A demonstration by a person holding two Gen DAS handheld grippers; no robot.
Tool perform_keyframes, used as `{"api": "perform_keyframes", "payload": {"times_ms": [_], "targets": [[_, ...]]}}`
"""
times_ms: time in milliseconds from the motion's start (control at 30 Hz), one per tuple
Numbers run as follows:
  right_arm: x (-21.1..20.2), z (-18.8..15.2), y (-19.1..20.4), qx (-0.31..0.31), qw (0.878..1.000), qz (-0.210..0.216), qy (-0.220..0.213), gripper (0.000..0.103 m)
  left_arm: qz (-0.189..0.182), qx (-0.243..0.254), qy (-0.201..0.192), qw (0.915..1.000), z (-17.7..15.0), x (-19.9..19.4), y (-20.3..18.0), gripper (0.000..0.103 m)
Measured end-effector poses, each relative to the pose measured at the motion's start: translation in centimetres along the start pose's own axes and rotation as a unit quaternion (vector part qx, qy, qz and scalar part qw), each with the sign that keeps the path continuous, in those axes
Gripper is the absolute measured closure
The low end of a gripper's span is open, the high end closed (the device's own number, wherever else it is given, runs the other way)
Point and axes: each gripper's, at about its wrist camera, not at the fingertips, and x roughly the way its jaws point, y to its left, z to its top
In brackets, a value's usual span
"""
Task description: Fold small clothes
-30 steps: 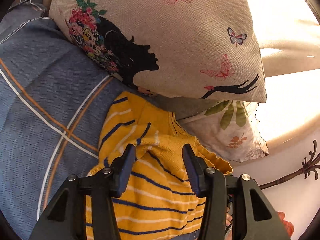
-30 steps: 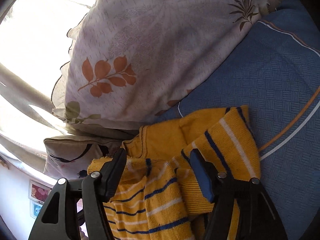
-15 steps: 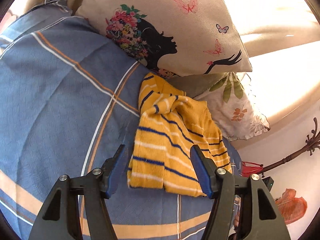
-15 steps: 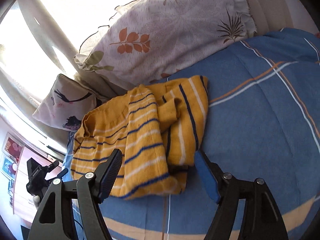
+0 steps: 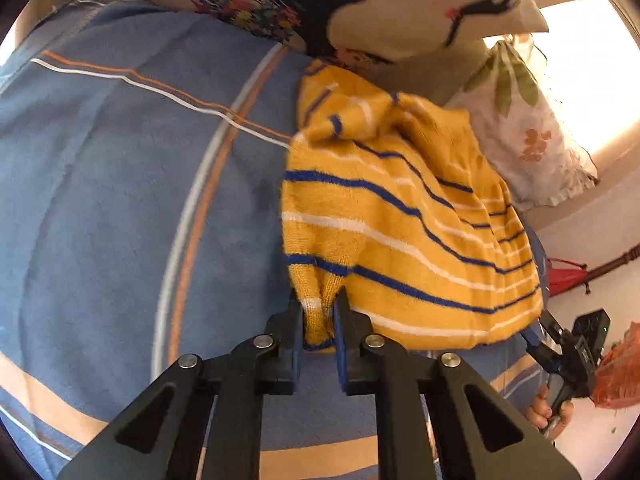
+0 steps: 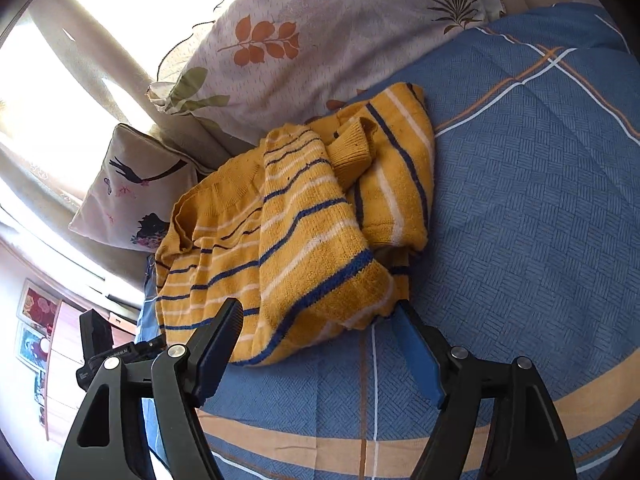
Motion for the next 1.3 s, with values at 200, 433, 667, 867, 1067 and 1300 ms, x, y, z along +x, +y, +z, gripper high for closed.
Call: {"api": "perform_keyframes", "payload": {"times_ms": [200, 433, 667, 867, 1067, 1300], "targets": [[0.2, -0.2, -0.5, 0.004, 1.000, 0.007, 0.006, 0.021, -0.009, -0.020, -0.063, 0.9978, 0.7, -3.9, 2.3, 0.078], [1.8, -0.1, -0.4, 0.008, 1.000, 0.006, 0.006, 0.017, -0.096, -0.048, -0.042, 0.9933, 0.2, -0.3, 2.3, 0.041], [4.0, 1.8, -0.2, 0.028, 0.999, -0.011, -0.040, 0.016, -0.111, -0.054, -0.047, 0.9912, 2.5, 3.6, -0.2, 0.017], [6.2, 3.6, -0.6, 0.065, 0.998, -0.009, -0.024, 0.075, -0.104, -0.070, -0.010, 0.9920, 3.2, 5.5, -1.7, 0.082], [3.0, 3.5, -0.2, 0.088, 0.994, 0.063, -0.011, 0.084, -0.123, -0.093, -0.004, 0.9881, 1.9, 2.6, -1.0, 0.087], [-1.0, -0.2, 0.8, 0.060, 0.994, 0.086, 0.015, 0.084, -0.138, -0.083, -0.003, 0.9870, -1.2, -2.1, -0.8, 0.092]]}}
